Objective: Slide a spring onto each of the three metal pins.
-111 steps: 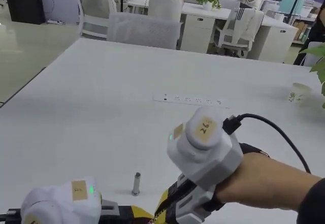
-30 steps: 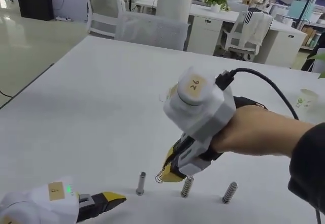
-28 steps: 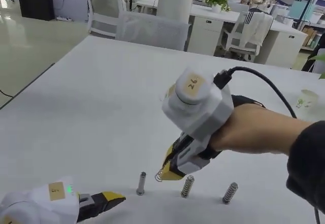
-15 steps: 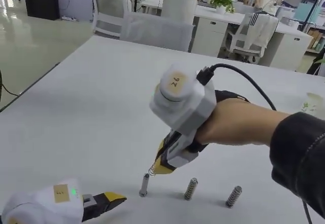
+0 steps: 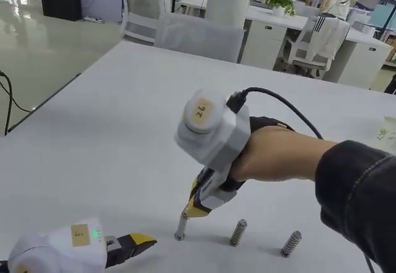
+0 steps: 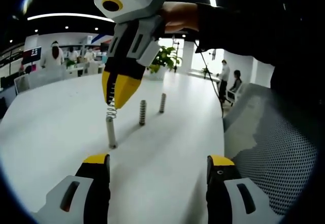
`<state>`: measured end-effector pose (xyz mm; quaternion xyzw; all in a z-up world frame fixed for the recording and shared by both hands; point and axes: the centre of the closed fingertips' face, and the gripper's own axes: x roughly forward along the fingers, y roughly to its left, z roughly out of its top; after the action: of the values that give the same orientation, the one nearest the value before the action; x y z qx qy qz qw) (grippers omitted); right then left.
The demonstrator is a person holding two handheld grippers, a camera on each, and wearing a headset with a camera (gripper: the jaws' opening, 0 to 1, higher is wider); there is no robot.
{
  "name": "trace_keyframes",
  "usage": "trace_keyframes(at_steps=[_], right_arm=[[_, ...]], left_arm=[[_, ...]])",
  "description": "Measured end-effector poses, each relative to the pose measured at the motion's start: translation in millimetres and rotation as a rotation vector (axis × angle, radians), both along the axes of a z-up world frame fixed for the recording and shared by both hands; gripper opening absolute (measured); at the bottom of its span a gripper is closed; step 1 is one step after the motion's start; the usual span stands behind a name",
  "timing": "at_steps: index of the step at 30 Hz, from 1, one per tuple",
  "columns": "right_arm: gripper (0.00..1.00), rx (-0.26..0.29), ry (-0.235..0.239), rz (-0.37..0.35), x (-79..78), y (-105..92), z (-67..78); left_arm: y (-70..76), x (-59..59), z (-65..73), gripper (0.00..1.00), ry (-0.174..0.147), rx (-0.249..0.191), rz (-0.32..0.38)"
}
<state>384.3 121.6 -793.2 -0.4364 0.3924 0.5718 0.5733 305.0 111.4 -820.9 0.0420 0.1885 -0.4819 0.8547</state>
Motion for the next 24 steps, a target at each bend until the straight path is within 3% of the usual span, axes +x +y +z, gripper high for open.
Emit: trace_keyframes(at_steps=[12, 24], right_arm=[[0.08, -0.018, 0.018, -0.004, 2.1, 3.8, -11.2], [0.08, -0.091, 0.034, 0.021, -0.5, 6.8, -33.7]], left_arm=[[1.7, -0.4, -0.9, 0.72, 0.002, 0.002, 0.002], [0.8, -0.5, -2.6, 0.7, 0.01, 0.004, 0.002]])
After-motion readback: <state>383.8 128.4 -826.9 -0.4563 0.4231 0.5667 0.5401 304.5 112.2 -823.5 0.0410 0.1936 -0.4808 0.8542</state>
